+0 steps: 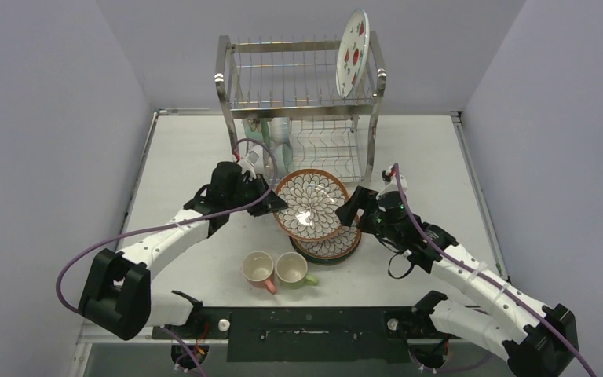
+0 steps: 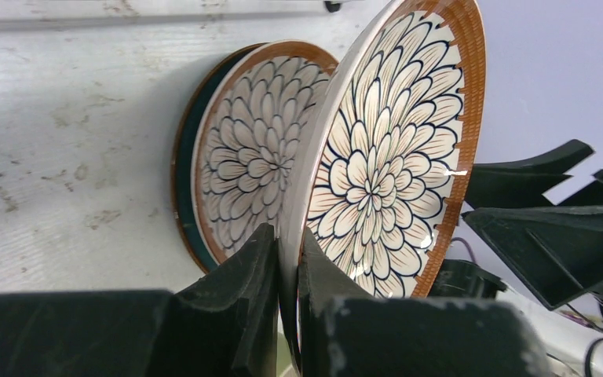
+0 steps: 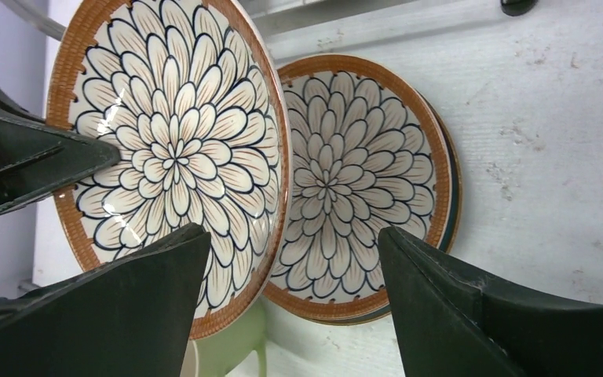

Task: Load the mixed dishes into the dish rack
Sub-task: Pick up the plate at the center of the board.

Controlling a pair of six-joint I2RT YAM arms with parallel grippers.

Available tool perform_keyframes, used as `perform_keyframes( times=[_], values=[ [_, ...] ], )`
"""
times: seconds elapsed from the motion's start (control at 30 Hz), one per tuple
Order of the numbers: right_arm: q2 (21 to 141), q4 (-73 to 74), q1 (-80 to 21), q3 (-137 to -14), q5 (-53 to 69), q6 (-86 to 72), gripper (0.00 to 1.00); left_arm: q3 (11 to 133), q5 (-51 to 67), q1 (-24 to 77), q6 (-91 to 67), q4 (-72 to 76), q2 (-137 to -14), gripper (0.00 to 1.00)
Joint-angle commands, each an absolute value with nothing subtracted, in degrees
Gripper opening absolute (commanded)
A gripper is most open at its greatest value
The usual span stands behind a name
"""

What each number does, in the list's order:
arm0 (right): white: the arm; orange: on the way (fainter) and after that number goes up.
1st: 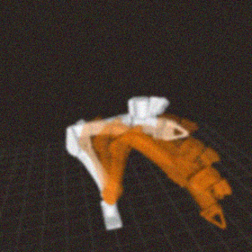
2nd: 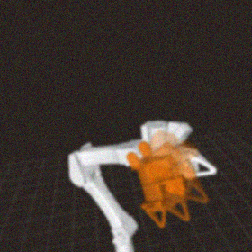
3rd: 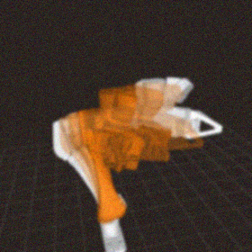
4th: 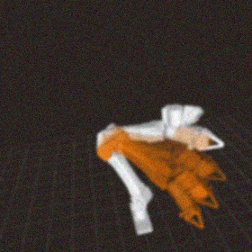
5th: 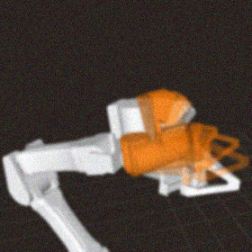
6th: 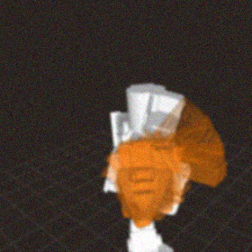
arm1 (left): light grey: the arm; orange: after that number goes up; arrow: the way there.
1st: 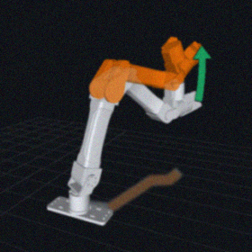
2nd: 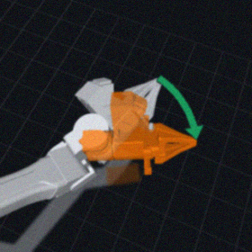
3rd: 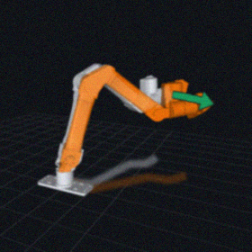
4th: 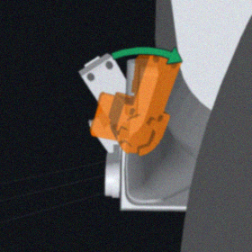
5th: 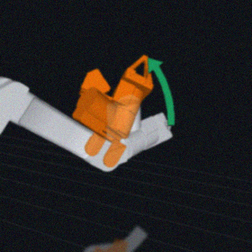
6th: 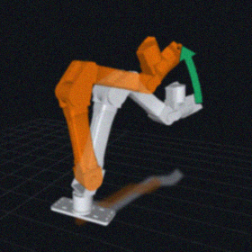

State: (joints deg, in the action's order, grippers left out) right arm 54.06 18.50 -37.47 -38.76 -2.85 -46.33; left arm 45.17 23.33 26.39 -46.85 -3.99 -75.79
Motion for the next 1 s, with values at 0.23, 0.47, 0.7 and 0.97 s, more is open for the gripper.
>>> perform_keyframes(
  times=[0.23,0.47,0.7,0.97],
  values=[
    [48.83,12.73,-36.34,-40.14,5.90,-51.81,0.81,44.31,33.40,25.18,-56.00,14.19,-67.33,0.00],
    [48.33,8.60,-36.77,-40.81,7.73,-55.77,0.69,42.62,34.53,25.00,-58.29,17.82,-64.83,0.00],
    [48.34,8.17,-39.68,-42.76,5.99,-56.33,0.52,41.93,34.07,24.70,-58.20,17.33,-63.01,0.00],
    [48.80,8.09,-42.28,-44.35,3.70,-56.38,0.29,41.48,33.76,24.31,-58.18,17.02,-61.61,0.00]
  ],
)
